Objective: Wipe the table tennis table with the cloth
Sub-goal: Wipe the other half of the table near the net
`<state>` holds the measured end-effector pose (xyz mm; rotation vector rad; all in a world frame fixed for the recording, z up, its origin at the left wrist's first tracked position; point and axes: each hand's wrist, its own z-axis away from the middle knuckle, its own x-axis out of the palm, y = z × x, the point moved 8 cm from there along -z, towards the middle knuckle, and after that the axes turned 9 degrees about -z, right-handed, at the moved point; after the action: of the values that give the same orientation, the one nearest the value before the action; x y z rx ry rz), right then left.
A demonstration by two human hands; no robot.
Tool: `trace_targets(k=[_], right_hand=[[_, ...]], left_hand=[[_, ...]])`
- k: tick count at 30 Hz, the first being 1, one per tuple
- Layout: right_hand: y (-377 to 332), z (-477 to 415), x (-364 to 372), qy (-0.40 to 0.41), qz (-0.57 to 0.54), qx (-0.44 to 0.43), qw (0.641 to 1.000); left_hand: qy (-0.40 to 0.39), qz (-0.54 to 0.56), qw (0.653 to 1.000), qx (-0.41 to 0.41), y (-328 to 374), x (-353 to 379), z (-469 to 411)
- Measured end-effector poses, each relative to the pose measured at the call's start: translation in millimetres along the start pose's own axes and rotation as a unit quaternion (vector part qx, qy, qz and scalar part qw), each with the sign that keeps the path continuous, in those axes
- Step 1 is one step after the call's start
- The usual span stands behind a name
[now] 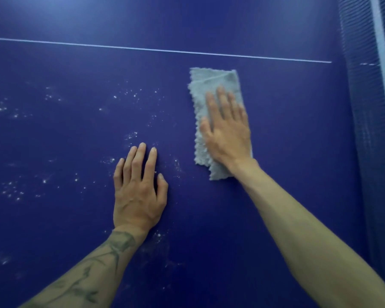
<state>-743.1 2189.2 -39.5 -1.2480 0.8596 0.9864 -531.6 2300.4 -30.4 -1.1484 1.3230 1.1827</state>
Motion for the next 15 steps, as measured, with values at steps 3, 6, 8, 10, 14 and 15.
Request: trace_targets(k=[3, 6, 8, 10, 14, 15], right_hand=[[31, -13, -17, 0.033, 0.002, 0.09, 0.995], [2, -37, -12, 0.055, -0.002, 0.119, 0.991], [-40, -44, 4, 0.037, -0.016, 0.077, 0.996], [-80, -26, 21, 0.013, -0.01, -0.003, 1.0], [-75, 12, 27, 0.003, 0.002, -0.05, 0.999], [-60, 11, 21, 0.003, -0.001, -0.017, 1.0]], left_hand=[[-0.001, 0.0, 1.0, -0.002, -1, 2, 2], [0.0, -0.003, 1.0, 0.004, -2, 0, 2], [0.004, -0.008, 1.0, 0.002, -2, -1, 1], [0.005, 0.002, 1.0, 0.007, -2, -4, 2], [0.028, 0.046, 0.999, 0.009, -25, -15, 5], [0.028, 0.046, 0.998, -0.007, -40, -18, 6]])
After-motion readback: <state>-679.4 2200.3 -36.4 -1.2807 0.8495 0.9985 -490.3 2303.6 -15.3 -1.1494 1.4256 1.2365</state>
